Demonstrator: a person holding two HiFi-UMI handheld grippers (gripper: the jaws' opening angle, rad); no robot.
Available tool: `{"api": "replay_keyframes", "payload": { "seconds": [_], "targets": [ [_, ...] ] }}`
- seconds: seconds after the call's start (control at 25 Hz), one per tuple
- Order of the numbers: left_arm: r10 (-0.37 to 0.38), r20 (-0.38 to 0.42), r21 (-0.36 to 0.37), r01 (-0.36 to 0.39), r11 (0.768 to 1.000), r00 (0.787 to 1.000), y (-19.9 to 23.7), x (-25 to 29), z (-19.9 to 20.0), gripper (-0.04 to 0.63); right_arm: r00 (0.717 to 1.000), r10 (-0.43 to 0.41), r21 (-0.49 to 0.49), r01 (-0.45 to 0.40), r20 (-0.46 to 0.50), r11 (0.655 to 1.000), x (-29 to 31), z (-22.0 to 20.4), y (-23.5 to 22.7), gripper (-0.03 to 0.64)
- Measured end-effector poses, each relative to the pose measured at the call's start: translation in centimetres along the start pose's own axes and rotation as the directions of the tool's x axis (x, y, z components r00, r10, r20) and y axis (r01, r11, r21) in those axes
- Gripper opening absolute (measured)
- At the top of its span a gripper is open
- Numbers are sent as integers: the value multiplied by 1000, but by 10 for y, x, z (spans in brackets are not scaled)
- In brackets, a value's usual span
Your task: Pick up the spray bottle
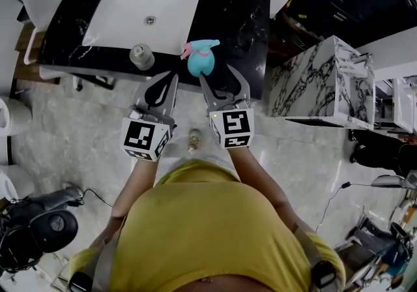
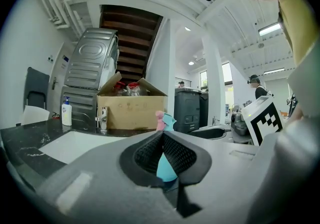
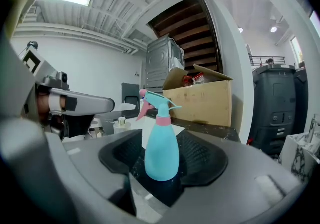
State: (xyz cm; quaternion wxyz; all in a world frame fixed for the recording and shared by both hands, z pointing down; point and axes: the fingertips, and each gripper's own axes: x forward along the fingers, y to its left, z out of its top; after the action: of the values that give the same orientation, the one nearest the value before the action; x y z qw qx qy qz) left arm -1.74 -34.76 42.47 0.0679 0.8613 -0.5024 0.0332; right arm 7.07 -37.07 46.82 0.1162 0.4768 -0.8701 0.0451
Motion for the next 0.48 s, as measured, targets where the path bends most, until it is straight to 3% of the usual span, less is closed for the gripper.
{"api": "replay_keyframes", "payload": {
  "seconds": [0.48],
  "targets": [
    [-22,-6,25,22,999,1000,3,13,10,5,1000,4,19,-4,-22,1000,18,-7,-1,290]
  ]
}}
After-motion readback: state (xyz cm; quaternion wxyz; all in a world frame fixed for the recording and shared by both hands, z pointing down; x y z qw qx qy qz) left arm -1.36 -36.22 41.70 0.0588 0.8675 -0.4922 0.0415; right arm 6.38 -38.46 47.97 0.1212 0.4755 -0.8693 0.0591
